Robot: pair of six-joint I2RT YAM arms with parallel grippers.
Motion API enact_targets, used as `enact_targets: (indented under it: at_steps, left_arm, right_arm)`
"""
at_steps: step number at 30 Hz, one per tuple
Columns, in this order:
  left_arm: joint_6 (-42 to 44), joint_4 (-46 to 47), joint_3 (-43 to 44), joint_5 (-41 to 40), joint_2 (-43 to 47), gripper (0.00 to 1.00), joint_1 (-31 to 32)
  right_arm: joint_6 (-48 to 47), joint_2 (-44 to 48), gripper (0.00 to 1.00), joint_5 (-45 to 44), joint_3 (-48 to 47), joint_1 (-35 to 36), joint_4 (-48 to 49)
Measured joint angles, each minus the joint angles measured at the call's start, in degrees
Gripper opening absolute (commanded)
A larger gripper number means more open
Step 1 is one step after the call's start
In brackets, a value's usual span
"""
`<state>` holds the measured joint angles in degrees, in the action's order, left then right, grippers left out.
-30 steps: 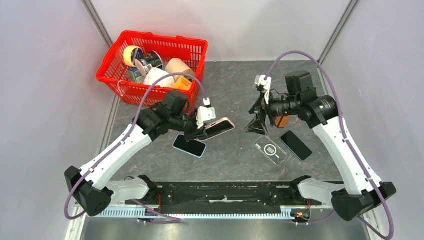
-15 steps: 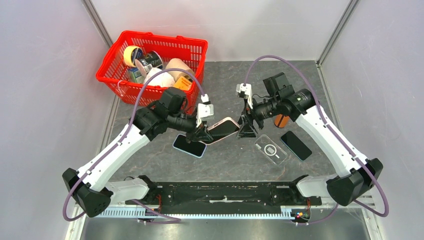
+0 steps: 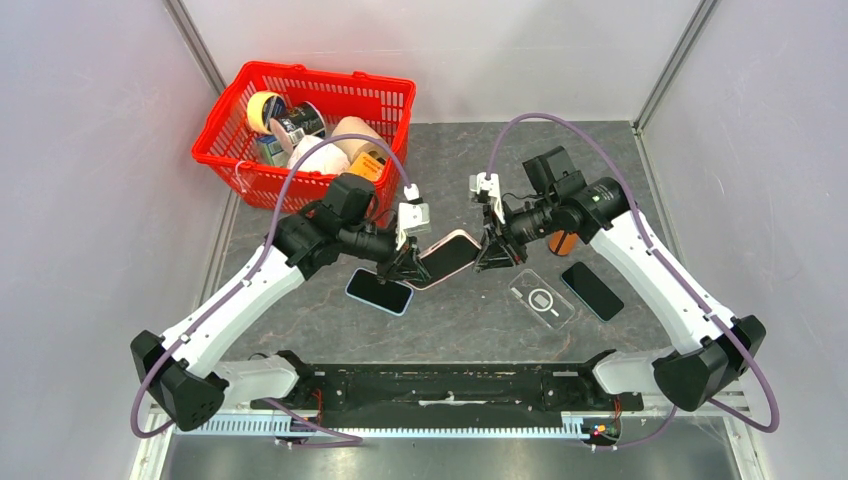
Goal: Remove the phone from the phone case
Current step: Remove the phone case from the phone.
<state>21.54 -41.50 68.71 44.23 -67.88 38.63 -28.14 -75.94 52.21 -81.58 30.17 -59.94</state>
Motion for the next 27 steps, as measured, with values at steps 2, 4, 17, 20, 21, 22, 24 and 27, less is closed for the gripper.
enact_targets:
  at_steps: [2, 4, 17, 20, 21, 22, 24, 27]
  left_arm:
    - [-0.26, 0.66, -0.52, 0.92, 0.0, 0.02, 0.0]
    - [-0.2, 1.31, -1.01, 1.81, 0.02, 0.02, 0.0]
    - [10.75, -3.19, -1.51, 9.29, 0.04, 0.02, -0.42]
    - [16.31, -5.66, -1.49, 11.34, -0.24, 0.02, -0.61]
    - [18.71, -6.75, -1.38, 12.13, -0.52, 0.02, -0.7]
    - [20.7, -7.72, -1.11, 12.7, -0.85, 0.02, -0.72]
    - [25.24, -9.73, -0.57, 13.64, -1.55, 0.02, -0.81]
    - [32.0, -12.72, 0.13, 14.93, -2.27, 0.02, -0.96]
  right_arm:
    - [-1.31, 0.0, 0.16, 0.24, -0.22, 0.0, -0.87]
    - [-2.62, 0.0, 0.08, 0.55, -0.48, 0.0, -1.97]
    - [-12.57, 0.02, 0.0, 3.5, -1.46, 2.86, -8.7]
    - [-16.02, 0.02, 0.0, 4.04, -1.46, 4.26, -10.32]
    - [-17.46, 0.02, 0.0, 4.31, -1.46, 4.76, -10.95]
    - [-18.34, 0.02, 0.0, 4.44, -1.46, 5.09, -11.39]
    - [-20.68, 0.02, 0.0, 4.74, -1.49, 5.88, -12.5]
    - [-23.08, -0.04, 0.0, 5.44, -1.53, 6.82, -13.81]
